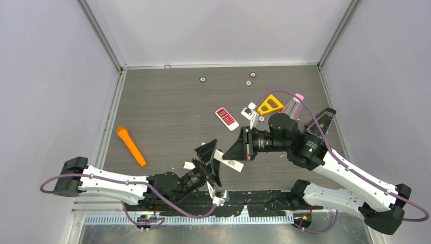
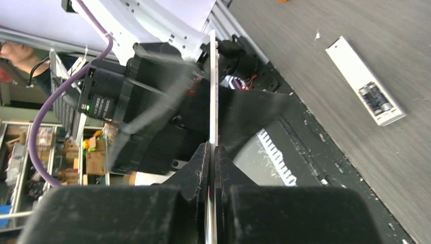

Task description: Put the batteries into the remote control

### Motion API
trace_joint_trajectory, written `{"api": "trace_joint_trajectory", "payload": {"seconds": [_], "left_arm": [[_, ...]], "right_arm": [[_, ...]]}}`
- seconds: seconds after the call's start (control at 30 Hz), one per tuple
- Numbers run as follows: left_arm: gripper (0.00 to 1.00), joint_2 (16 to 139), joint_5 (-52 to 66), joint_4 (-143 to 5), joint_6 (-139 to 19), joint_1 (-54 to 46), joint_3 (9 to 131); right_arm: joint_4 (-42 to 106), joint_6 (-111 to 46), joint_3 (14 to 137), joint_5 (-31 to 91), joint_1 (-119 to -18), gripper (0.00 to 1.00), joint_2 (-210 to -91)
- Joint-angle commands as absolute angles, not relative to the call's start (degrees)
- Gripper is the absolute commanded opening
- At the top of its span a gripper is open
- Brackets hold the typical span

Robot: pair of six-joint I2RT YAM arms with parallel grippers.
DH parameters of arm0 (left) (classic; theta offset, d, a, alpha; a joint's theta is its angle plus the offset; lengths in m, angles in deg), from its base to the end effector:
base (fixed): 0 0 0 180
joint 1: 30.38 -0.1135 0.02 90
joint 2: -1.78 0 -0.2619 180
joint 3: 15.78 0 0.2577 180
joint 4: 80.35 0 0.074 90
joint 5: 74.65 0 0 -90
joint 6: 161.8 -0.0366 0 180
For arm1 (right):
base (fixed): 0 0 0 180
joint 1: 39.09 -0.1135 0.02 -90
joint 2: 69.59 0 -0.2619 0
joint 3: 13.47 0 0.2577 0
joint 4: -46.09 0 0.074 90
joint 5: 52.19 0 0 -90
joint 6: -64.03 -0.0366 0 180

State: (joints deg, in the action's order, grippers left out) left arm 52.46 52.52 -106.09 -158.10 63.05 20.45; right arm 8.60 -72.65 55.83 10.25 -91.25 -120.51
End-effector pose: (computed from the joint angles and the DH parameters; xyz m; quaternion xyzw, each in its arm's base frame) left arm 0.0098 -0.2057 0.2720 0.6005 0.2479 0.1561 0.7441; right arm 0.1093 0.1684 0.3632 -0.1758 0.7837 0.5540 0.2190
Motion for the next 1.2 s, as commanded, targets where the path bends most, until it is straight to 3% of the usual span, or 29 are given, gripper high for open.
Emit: {"api": "trace_joint_trajectory", "payload": {"seconds": [0.0, 0.23, 0.47, 0.67, 0.87, 1.03, 1.17], "left_arm": [[0.98, 53.33, 55.79, -106.65, -149.54, 62.96, 24.67], [1.0, 50.34, 59.03, -98.34, -132.72, 63.05, 28.09], [1.0, 42.72, 56.53, -79.95, -107.75, 63.05, 33.25], [1.0, 43.54, 59.5, -61.84, -81.45, 62.5, 46.57], [1.0, 43.38, 46.69, -60.03, -50.0, 56.28, 50.64], [0.95, 44.47, 22.54, -66.21, -28.88, 41.48, 47.66], [0.89, 48.6, 10.52, -75.85, -18.14, 36.79, 45.48]], "right_arm": [[14.54, -75.56, 55.47, 9.2, -92.31, 0.05, -119.48], [14.42, -78.86, 54.02, 21.08, -91.47, 0.05, -116.04], [9.48, -78.38, 53.21, 38.09, -90.86, 0.05, -111.68], [11.28, -82.6, 48.24, 52.2, -90.85, 0.05, -106.76], [19.38, -86.2, 43.17, 59.27, -90.88, 0.05, -102.26], [24.32, -84.5, 41.63, 58.28, -90.88, 0.05, -101.47], [28.08, -83.69, 40.83, 56.24, -90.85, 0.05, -101.38]]}}
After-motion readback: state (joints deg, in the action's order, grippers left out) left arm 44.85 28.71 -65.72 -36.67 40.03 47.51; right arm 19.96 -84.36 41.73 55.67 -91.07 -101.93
